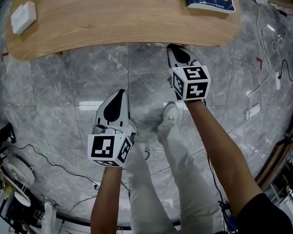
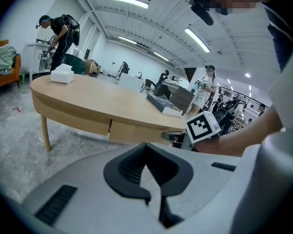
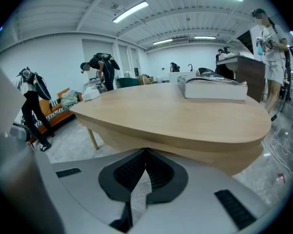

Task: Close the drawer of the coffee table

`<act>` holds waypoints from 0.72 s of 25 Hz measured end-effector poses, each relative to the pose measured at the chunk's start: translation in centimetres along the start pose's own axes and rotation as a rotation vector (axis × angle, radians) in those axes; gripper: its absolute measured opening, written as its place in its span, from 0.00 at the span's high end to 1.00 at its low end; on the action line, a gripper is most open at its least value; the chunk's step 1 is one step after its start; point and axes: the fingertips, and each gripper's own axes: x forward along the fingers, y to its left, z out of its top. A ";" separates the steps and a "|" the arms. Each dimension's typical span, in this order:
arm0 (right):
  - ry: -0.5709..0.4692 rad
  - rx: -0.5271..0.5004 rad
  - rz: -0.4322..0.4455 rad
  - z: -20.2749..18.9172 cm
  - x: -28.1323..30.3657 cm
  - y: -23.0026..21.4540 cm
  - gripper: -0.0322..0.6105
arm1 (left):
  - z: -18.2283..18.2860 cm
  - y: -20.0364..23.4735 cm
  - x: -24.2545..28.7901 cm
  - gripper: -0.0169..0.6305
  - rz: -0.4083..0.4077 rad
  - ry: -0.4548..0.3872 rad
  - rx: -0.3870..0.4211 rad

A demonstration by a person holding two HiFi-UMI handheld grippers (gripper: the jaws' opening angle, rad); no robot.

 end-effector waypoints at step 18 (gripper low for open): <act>-0.041 0.024 0.030 2.1 -6.0 1.9 0.93 | 4.2 -1.9 -2.5 0.98 -0.030 -0.007 0.067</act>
